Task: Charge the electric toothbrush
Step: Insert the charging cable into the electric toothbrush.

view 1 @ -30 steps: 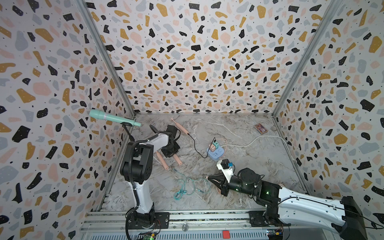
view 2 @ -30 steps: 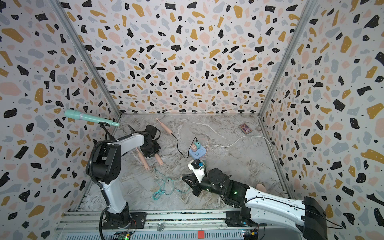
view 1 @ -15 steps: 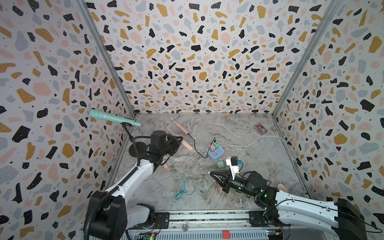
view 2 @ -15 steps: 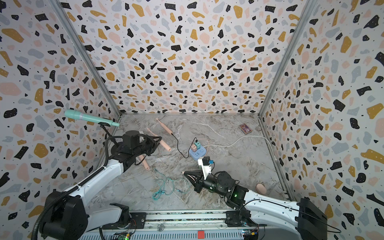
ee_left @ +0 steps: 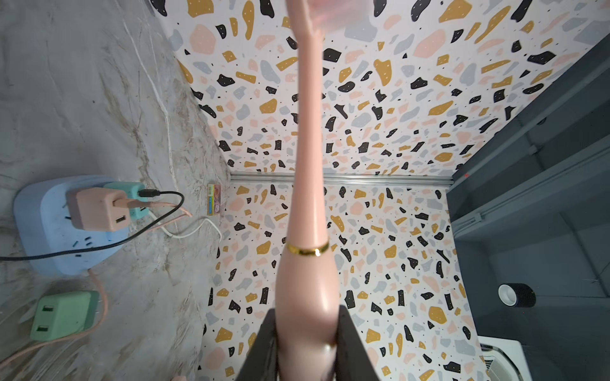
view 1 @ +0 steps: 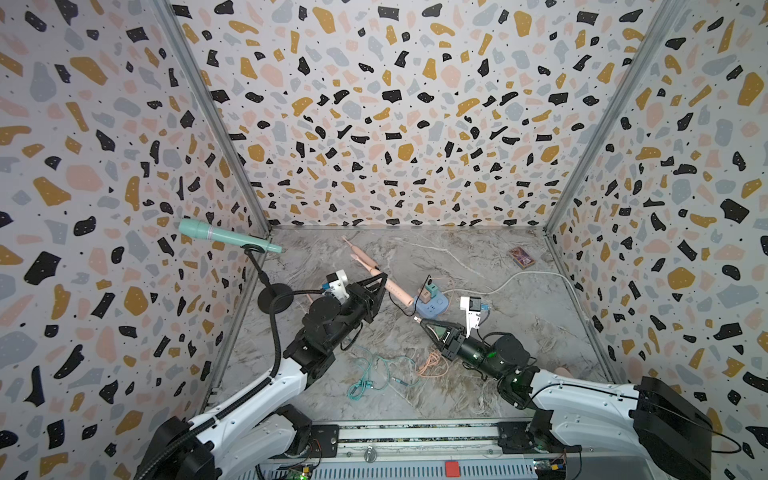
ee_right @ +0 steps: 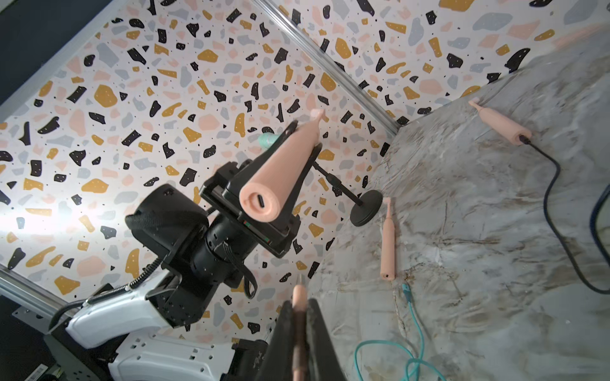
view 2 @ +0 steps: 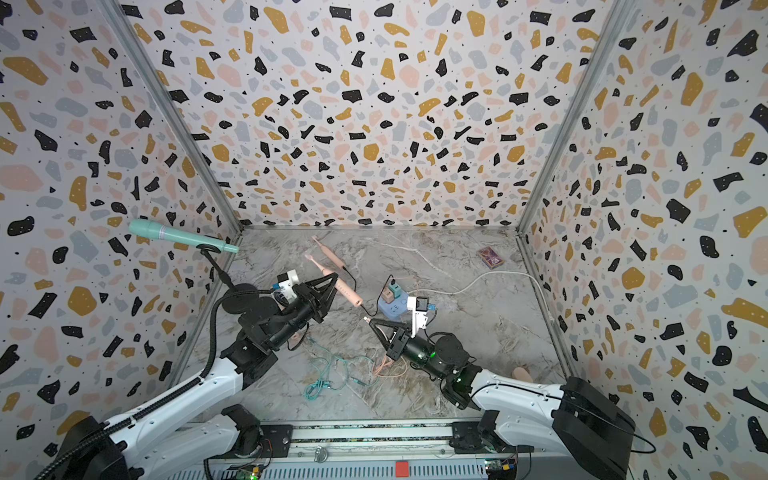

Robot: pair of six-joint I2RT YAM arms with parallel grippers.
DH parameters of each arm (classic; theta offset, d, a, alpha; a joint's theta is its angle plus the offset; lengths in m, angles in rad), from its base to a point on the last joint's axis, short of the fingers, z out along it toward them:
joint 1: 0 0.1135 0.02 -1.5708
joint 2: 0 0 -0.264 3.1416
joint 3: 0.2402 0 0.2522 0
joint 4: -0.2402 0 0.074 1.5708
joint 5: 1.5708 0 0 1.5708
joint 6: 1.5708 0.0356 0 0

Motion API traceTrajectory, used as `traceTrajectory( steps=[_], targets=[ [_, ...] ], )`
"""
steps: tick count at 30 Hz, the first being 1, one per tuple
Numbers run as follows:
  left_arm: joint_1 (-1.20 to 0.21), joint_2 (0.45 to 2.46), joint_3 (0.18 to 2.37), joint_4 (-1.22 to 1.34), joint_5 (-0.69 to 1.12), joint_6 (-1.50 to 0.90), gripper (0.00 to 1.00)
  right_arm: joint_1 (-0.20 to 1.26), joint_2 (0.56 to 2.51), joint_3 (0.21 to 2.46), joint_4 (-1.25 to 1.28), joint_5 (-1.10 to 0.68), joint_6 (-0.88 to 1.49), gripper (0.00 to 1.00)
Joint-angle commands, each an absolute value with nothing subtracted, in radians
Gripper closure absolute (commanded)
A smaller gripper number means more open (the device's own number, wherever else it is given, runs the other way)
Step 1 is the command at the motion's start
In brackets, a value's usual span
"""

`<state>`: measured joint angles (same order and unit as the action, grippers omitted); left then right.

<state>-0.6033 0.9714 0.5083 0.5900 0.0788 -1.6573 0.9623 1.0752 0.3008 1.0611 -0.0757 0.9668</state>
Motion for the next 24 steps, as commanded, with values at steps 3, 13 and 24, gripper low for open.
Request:
traceTrajectory(
  steps=[3,13,24],
  targets=[
    [-0.653,0.954,0.434,0.677,-0.044,-1.758,1.0,0.985,1.046,0.36,1.115,-0.041,0.912,1.0],
    [-0.699,0.948,0.424,0.703,-0.131,-1.78,1.0,1.05,1.053,0.364,1.058,0.052,0.887,1.0],
    [-0.713,0.948,0.417,0.688,-0.129,-1.776,1.0,0.996,1.061,0.387,1.026,0.05,0.844,1.0]
  ],
)
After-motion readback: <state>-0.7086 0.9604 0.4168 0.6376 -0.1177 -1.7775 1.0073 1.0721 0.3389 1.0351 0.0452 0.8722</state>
